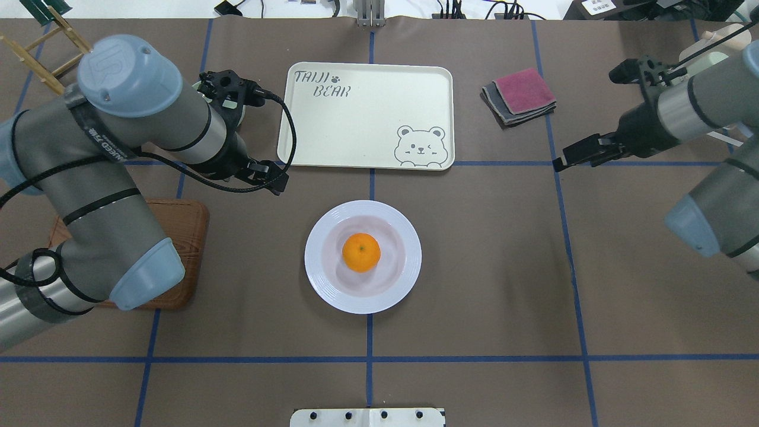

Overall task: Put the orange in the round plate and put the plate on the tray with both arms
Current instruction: 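Release the orange and raise the left gripper while the right gripper approaches the plate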

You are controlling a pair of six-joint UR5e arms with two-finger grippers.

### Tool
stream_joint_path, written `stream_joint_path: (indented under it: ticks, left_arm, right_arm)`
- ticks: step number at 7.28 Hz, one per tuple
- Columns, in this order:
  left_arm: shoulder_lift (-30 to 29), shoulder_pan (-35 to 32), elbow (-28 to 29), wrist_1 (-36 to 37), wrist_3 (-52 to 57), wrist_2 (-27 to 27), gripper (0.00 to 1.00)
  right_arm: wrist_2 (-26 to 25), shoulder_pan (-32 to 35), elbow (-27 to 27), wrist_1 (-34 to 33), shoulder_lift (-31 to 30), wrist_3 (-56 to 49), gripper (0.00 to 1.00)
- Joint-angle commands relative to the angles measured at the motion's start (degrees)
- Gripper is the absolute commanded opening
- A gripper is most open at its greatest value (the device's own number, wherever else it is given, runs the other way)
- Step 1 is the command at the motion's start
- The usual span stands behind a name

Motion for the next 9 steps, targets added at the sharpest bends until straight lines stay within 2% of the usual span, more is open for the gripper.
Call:
stream_joint_path:
  ticks: [1, 2, 3, 4, 5, 6, 7, 9]
  left_arm:
    - [1.86, -3.04, 0.00, 0.08, 3.98, -0.20, 0.99]
    - [2.92, -4.36, -0.08, -0.18, 5.31, -0.99, 0.99]
    - [3.02, -6.81, -0.17, -0.18, 5.41, -3.52, 0.99]
    - [3.37, -8.66, -0.09, 0.08, 7.67, -4.76, 0.99]
    - [4.68, -10.16, 0.00, -0.18, 10.31, -4.78, 0.99]
    - [4.78, -11.13, 0.35, -0.01, 10.85, -4.86, 0.99]
    - [4.95, -11.14, 0.35, -0.09, 10.86, -5.21, 0.99]
    - [5.21, -11.14, 0.35, -0.09, 10.86, -5.57, 0.99]
  right_arm:
    - [-14.17, -10.96, -0.78, 15.51, 0.33, 27.04, 1.00]
    - [-17.78, -14.75, -1.92, 23.93, 0.33, 34.89, 1.00]
    - [-26.52, -20.88, -4.10, 32.19, 0.33, 43.14, 1.00]
    - [-37.31, -26.86, -4.04, 35.32, 0.59, 47.32, 1.00]
    - [-39.76, -29.96, -3.69, 36.22, 0.86, 47.88, 1.00]
    - [-41.44, -30.86, -4.29, 40.40, 0.86, 54.41, 1.00]
    - [-45.11, -33.39, -5.26, 44.62, 0.77, 56.48, 1.00]
    - [-55.81, -40.33, -6.23, 45.19, 1.21, 55.62, 1.00]
